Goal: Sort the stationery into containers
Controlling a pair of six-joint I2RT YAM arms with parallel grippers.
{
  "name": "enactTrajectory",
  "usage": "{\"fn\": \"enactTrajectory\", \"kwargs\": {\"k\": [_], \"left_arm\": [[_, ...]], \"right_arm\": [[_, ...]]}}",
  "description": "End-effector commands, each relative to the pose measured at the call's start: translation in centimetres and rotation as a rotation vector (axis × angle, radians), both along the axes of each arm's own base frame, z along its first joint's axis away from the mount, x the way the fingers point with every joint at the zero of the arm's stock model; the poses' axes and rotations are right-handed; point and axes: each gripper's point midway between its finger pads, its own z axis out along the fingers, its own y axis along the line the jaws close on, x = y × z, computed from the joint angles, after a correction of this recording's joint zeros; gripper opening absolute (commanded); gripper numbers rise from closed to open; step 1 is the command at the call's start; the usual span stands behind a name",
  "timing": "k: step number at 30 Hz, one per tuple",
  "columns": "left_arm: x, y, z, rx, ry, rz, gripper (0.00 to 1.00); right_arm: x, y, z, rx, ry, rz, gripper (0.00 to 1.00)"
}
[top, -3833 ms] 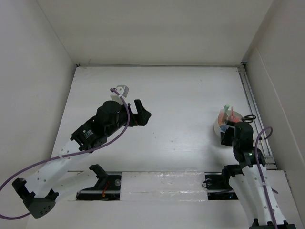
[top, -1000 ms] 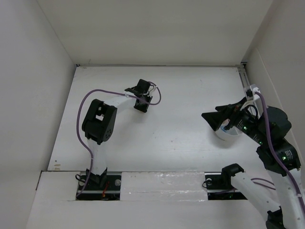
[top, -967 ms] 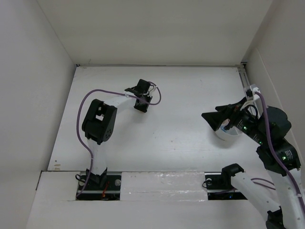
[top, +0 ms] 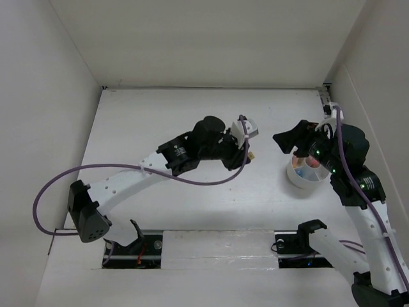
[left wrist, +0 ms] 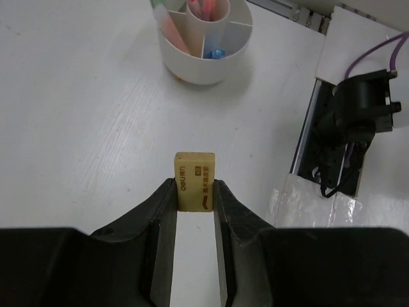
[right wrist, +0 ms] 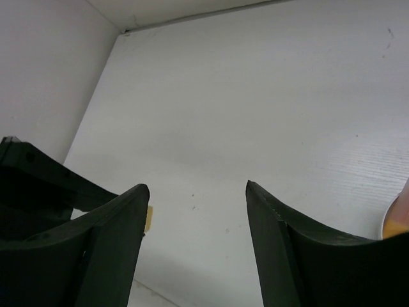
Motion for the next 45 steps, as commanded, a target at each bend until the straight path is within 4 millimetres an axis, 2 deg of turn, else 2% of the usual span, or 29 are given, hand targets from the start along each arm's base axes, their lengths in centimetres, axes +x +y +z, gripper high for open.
{"fn": "enactTrajectory", "kwargs": {"k": [1,2,3,5,7,9,11,12,13,14,15,16,17,21,30,34,39,43,45], "left_arm": [[-1.4,-0.1,1.6,-0.033,-0.092,0.010,0.00],[-2.2,-0.5,2.2,-0.049,-0.110,0.000,0.00],[-2.1,-0.6,2.0,-0.041,-0.130,0.017,0.00],[-3.1,-1.1,2.0,-0.032,-0.151,0.008,0.00],[-3.3,-1.3,2.2,-0.033,-0.174,0.018,0.00],[-3.7,-1.4,3.5,-0.073,-0.191,0.012,0.00],[-3.8,-1.2,3.5,-0.088,-0.198,0.013,0.00],[-3.9,-0.9,4.5,-0.118,-0.220,0.013,0.00],[-3.9,-0.8,4.2,-0.119,-0.221,0.013,0.00],[-4.0,-0.7,4.5,-0.135,-0.228,0.014,0.00],[-4.0,-0.5,4.8,-0.146,-0.242,0.013,0.00],[-4.3,-0.3,5.8,-0.185,-0.255,0.003,0.00],[-4.6,-0.3,5.9,-0.194,-0.256,-0.007,0.00],[-5.0,-0.1,6.9,-0.217,-0.260,-0.023,0.00],[-4.9,-0.8,4.9,-0.166,-0.234,-0.038,0.00],[-4.8,-0.9,4.9,-0.156,-0.229,-0.038,0.00],[-5.0,-1.0,4.9,-0.158,-0.227,-0.047,0.00],[-5.1,-0.8,5.3,-0.166,-0.231,-0.047,0.00],[-5.3,-0.7,5.9,-0.185,-0.236,-0.055,0.00]], "right_arm": [[-1.9,0.6,2.8,0.033,-0.071,0.067,0.68],[-2.5,0.5,3.2,0.036,-0.085,0.067,0.68],[-3.2,0.9,3.1,0.042,-0.082,0.103,0.68],[-3.8,1.4,2.0,0.045,-0.051,0.144,0.67],[-4.5,2.4,1.1,0.056,-0.023,0.216,0.65],[-4.6,2.7,-0.2,0.061,0.023,0.229,0.64],[-4.8,2.9,-1.0,0.072,0.037,0.239,0.63],[-5.1,3.0,-0.9,0.083,0.029,0.246,0.63],[-5.4,3.1,-0.7,0.088,0.012,0.262,0.61],[-5.8,3.5,-0.6,0.102,0.019,0.288,0.61],[-5.9,3.9,-1.4,0.106,0.033,0.315,0.61],[-6.2,4.4,-1.5,0.125,0.041,0.348,0.61],[-6.7,5.1,-1.2,0.145,0.030,0.406,0.61],[-6.8,5.7,-1.8,0.182,0.044,0.440,0.61],[-7.2,6.4,-0.2,0.230,0.004,0.493,0.61],[-7.2,6.6,0.6,0.257,-0.026,0.499,0.61],[-7.1,6.8,0.7,0.280,-0.030,0.510,0.60],[-6.4,7.1,-0.7,0.271,0.013,0.494,0.59],[-6.5,7.4,-0.8,0.277,0.010,0.503,0.59]]}}
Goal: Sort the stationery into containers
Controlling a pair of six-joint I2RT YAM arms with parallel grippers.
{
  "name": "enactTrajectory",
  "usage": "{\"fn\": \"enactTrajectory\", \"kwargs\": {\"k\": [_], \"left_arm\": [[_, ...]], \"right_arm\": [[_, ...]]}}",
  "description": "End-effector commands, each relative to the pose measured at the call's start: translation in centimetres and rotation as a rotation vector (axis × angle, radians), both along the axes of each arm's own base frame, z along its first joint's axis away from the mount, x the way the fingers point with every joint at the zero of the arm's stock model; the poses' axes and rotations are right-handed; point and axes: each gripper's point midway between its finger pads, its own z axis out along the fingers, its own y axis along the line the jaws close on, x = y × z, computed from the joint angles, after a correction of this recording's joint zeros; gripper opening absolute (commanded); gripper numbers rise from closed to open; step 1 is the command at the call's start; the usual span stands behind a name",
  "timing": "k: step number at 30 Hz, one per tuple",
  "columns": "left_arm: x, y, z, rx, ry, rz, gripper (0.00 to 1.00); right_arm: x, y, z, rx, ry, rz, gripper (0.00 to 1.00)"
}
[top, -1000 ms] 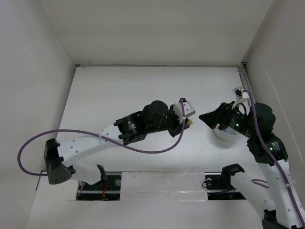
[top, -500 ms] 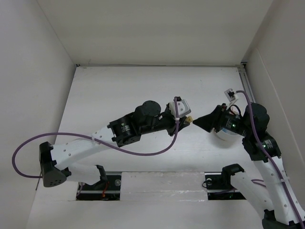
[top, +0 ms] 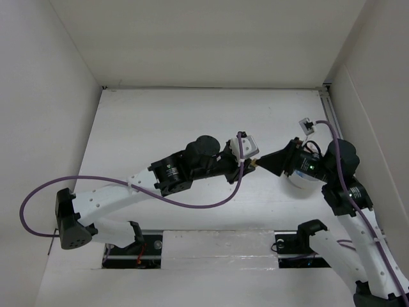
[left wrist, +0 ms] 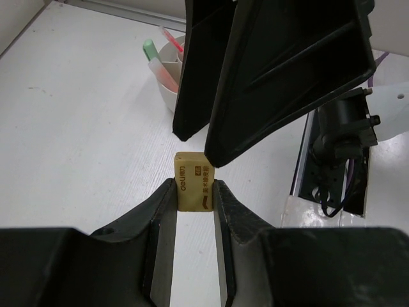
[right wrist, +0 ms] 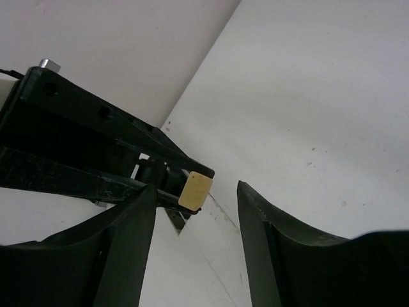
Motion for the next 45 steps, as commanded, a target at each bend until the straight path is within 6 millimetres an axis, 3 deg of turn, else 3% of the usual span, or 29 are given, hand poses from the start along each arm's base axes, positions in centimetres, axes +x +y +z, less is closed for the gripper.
{"fn": "enactTrajectory", "kwargs": {"k": [1,8,16,23,29,36,42,45], "left_arm": [[-0.5,0.0,3.3,-0.085,-0.041,-0.029,0.00],[-0.6,0.0,3.3,-0.085,-0.039,-0.038,0.00],[-0.7,0.3,3.5,-0.084,-0.048,-0.040,0.00],[0.1,0.8,3.4,-0.073,-0.074,0.035,0.00],[0.9,1.2,3.8,-0.088,-0.091,0.086,0.00],[0.5,1.5,4.7,-0.119,-0.100,0.075,0.00],[-0.2,1.2,4.7,-0.123,-0.094,0.034,0.00],[-0.2,1.3,4.5,-0.114,-0.090,0.034,0.00]], "right_arm": [[0.1,1.1,0.1,0.023,-0.025,0.034,0.59],[-0.4,3.4,-0.1,0.030,-0.017,0.066,0.57],[-0.2,4.3,0.1,0.019,-0.014,0.040,0.40],[0.6,2.5,-0.6,-0.051,0.010,-0.076,0.53],[0.6,2.5,-1.2,-0.067,0.017,-0.075,0.54],[0.6,2.7,-1.2,-0.060,0.010,-0.064,0.37],[0.6,2.9,-1.1,-0.046,0.007,-0.054,0.32],[0.6,3.1,-1.3,-0.046,0.024,-0.044,0.18]]}}
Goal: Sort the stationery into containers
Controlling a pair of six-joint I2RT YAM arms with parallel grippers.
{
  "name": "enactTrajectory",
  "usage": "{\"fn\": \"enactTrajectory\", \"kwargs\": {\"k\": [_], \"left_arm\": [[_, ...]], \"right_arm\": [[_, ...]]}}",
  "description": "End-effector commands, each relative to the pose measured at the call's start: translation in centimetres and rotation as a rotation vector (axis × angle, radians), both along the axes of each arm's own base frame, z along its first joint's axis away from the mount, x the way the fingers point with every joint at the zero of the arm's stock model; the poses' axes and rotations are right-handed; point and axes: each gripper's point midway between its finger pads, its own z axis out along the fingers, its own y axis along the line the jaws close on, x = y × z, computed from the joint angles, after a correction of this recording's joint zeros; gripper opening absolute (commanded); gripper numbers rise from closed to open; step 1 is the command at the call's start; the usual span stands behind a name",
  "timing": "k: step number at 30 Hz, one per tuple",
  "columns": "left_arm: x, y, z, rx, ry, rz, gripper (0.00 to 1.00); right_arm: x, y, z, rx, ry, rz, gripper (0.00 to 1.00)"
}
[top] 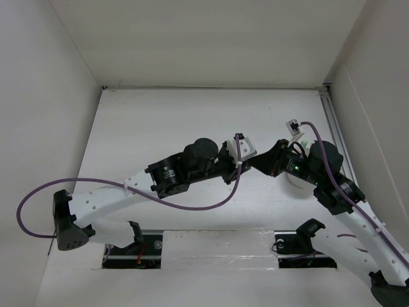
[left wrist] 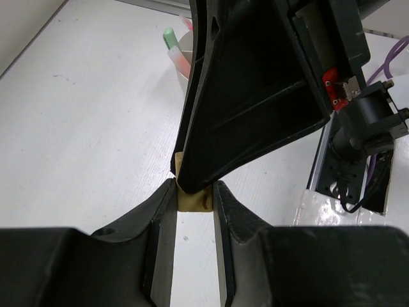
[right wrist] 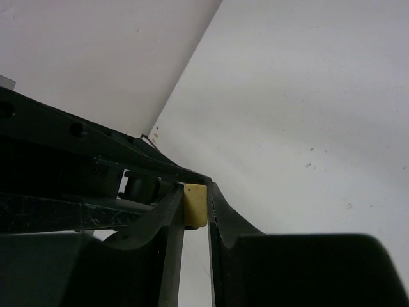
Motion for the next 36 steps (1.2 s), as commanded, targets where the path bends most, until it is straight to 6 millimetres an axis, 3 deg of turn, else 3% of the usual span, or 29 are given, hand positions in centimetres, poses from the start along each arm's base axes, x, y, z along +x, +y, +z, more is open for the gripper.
{"fn": "enactTrajectory", "kwargs": {"k": [1,2,5,6,8,9,10,16,17,18,20,23,25,29,30,31,33,36], "left_arm": [[-0.3,0.2,4.7,-0.140,-0.066,-0.011,0.00],[0.0,0.3,4.7,-0.138,-0.070,0.011,0.00],[1.0,0.7,4.5,-0.138,-0.073,0.073,0.00],[1.3,0.8,4.8,-0.153,-0.071,0.094,0.05],[1.9,1.2,5.1,-0.172,-0.075,0.140,0.29],[1.9,1.2,5.1,-0.177,-0.065,0.142,0.45],[1.9,1.2,5.1,-0.177,-0.065,0.142,0.54],[2.2,1.7,5.0,-0.188,-0.045,0.185,0.79],[2.2,1.6,5.0,-0.193,-0.035,0.187,0.90],[2.5,2.1,5.4,-0.212,-0.022,0.221,0.98],[3.0,2.5,6.1,-0.248,0.010,0.277,1.00],[4.8,4.8,6.9,-0.307,0.130,0.495,1.00],[5.7,7.4,6.0,-0.300,0.200,0.667,1.00],[6.0,12.3,3.3,-0.221,0.236,0.879,1.00],[5.7,13.0,2.6,-0.228,0.270,0.911,1.00],[6.0,14.9,1.6,-0.196,0.275,0.955,1.00],[5.9,15.9,0.2,-0.172,0.311,0.963,1.00],[5.6,17.4,-1.6,-0.122,0.321,1.024,1.00]], "right_arm": [[-0.1,0.1,0.8,0.004,-0.020,0.011,0.15],[-0.1,0.1,0.8,0.004,-0.020,0.011,0.03],[0.0,-0.2,0.3,-0.020,-0.007,-0.012,0.00],[0.1,-0.4,0.5,-0.027,-0.015,-0.021,0.00],[0.8,-1.2,-0.1,-0.054,0.005,-0.082,0.00],[1.0,-1.5,-0.5,-0.071,0.008,-0.101,0.00],[1.3,-2.0,-1.1,-0.090,0.027,-0.132,0.00],[3.3,-4.2,-1.9,-0.116,0.034,-0.238,0.00],[3.4,-4.5,-2.1,-0.120,0.042,-0.250,0.00],[4.4,-6.1,-2.8,-0.154,0.054,-0.332,0.00],[4.8,-8.2,-2.5,-0.179,0.043,-0.434,0.00],[5.7,-13.2,-1.9,-0.244,0.050,-0.687,0.00],[5.5,-17.2,-2.6,-0.307,0.087,-0.881,0.00],[4.5,-22.1,-3.1,-0.350,0.119,-1.112,0.00],[4.2,-22.7,-3.0,-0.342,0.122,-1.148,0.00],[4.0,-22.9,-3.2,-0.333,0.124,-1.164,0.00],[3.8,-24.0,-3.3,-0.338,0.134,-1.225,0.00],[4.3,-25.3,-4.9,-0.377,0.218,-1.305,0.00]]}}
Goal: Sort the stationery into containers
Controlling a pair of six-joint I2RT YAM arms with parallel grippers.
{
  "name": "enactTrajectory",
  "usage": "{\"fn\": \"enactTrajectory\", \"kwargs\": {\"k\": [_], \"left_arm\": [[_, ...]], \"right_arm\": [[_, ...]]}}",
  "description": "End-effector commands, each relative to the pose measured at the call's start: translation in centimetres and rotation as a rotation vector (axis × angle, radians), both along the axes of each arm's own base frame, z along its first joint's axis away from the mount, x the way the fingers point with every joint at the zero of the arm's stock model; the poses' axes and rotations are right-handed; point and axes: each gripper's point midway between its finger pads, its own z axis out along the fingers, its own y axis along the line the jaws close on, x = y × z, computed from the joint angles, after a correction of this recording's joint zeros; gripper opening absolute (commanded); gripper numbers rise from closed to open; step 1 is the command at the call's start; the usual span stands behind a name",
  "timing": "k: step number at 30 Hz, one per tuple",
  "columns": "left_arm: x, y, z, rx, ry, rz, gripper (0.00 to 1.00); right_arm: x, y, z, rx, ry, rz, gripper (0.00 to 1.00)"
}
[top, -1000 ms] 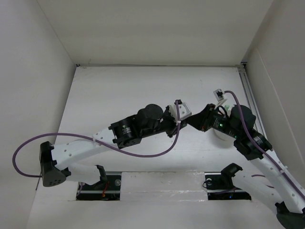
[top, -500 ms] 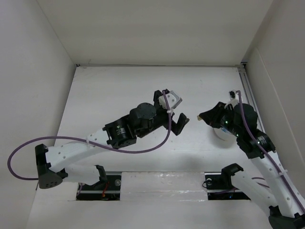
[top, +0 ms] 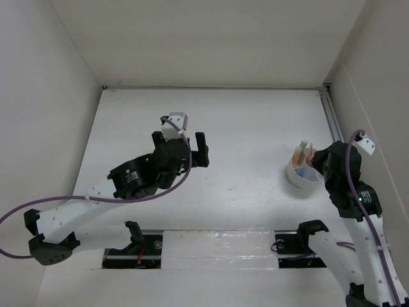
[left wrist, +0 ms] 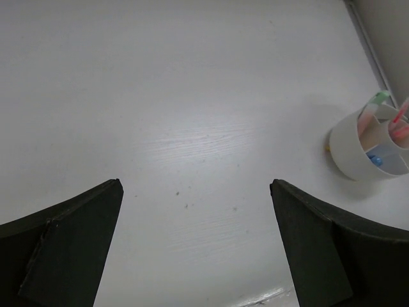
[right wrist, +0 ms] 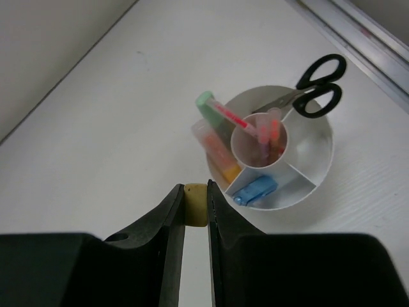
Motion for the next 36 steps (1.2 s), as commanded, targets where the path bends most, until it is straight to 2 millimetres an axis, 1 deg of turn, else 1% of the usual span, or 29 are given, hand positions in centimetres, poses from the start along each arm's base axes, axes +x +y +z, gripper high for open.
{"fn": "enactTrajectory", "kwargs": {"k": [1,2,4,5,6,7,8,10,11,13,14,15,16,17,19,21,22,23,24,25,26,29,30,31,32,33,34,36], "left_arm": [[-0.4,2.9,-3.0,0.064,0.077,0.122,1.00],[-0.7,3.5,-4.1,0.085,0.108,0.137,1.00],[-0.8,3.9,-5.1,0.108,0.117,0.153,1.00],[-0.8,4.0,-5.6,0.121,0.123,0.153,1.00],[-1.0,3.4,-6.4,0.115,0.139,0.131,1.00],[-1.2,3.3,-6.5,0.116,0.136,0.107,1.00],[-1.3,3.1,-6.6,0.109,0.136,0.083,1.00],[-1.6,2.5,-6.3,0.081,0.135,0.047,1.00],[-1.6,2.6,-6.3,0.091,0.131,0.042,1.00],[-1.9,2.2,-6.7,0.097,0.132,0.006,1.00],[-2.0,2.3,-6.5,0.095,0.130,-0.006,1.00],[-2.1,2.0,-6.4,0.093,0.126,-0.021,1.00],[-2.2,2.0,-6.9,0.100,0.136,-0.029,1.00],[-2.3,1.7,-7.2,0.115,0.143,-0.042,1.00],[-2.4,1.6,-7.3,0.113,0.148,-0.050,1.00],[-2.4,1.3,-7.1,0.109,0.143,-0.064,1.00],[-2.5,1.2,-7.2,0.106,0.148,-0.073,1.00],[-2.5,1.3,-7.1,0.103,0.139,-0.077,1.00],[-2.7,1.2,-7.1,0.101,0.144,-0.086,1.00],[-2.8,1.1,-7.2,0.099,0.149,-0.094,1.00],[-2.8,1.0,-6.8,0.083,0.140,-0.095,1.00],[-3.2,0.8,-6.7,0.082,0.144,-0.133,1.00],[-3.2,0.8,-6.6,0.070,0.137,-0.134,1.00],[-3.2,0.8,-6.6,0.070,0.137,-0.134,1.00],[-3.4,0.8,-6.4,0.060,0.137,-0.142,1.00],[-3.3,0.6,-6.2,0.052,0.132,-0.143,1.00],[-3.3,0.6,-6.2,0.052,0.132,-0.143,1.00],[-3.4,0.6,-6.2,0.058,0.132,-0.155,1.00]], "right_arm": [[-0.1,-2.6,-0.9,-0.006,0.055,-0.168,0.00],[0.0,-2.7,-0.8,0.031,0.040,-0.195,0.00],[-0.1,-3.3,-2.3,0.051,0.061,-0.248,0.00],[-0.2,-3.4,-2.4,0.074,0.045,-0.275,0.00],[-0.4,-3.4,-2.6,0.086,0.051,-0.284,0.00],[-0.7,-4.0,-3.1,0.082,0.055,-0.330,0.00],[-0.8,-4.2,-3.7,0.087,0.060,-0.352,0.00],[-1.0,-4.7,-4.0,0.096,0.054,-0.398,0.00],[-1.1,-4.7,-4.7,0.094,0.079,-0.404,0.00],[-1.3,-5.1,-5.2,0.109,0.074,-0.445,0.00],[-1.5,-5.3,-6.0,0.100,0.089,-0.465,0.00],[-1.6,-5.5,-6.4,0.100,0.090,-0.480,0.00],[-1.6,-5.7,-6.7,0.109,0.084,-0.501,0.00],[-1.5,-5.7,-6.8,0.105,0.093,-0.502,0.00],[-1.4,-5.9,-7.2,0.106,0.107,-0.520,0.00],[-1.6,-6.5,-7.2,0.108,0.106,-0.548,0.00],[-1.6,-6.4,-7.2,0.115,0.102,-0.552,0.00],[-1.3,-6.6,-6.9,0.122,0.084,-0.561,0.00],[-1.2,-6.6,-7.3,0.112,0.097,-0.558,0.00],[-1.1,-7.1,-7.0,0.107,0.079,-0.580,0.00],[-0.9,-7.1,-7.6,0.097,0.108,-0.582,0.00],[-0.2,-7.9,-8.0,0.076,0.118,-0.602,0.00],[0.0,-8.0,-8.6,0.065,0.138,-0.593,0.00],[0.2,-8.2,-8.8,0.083,0.140,-0.599,0.00],[0.5,-8.3,-8.6,0.088,0.128,-0.599,0.00],[0.3,-8.6,-8.8,0.078,0.128,-0.602,0.00],[0.8,-8.5,-8.7,0.096,0.115,-0.588,0.00],[0.5,-9.3,-9.1,0.097,0.117,-0.606,0.00]]}}
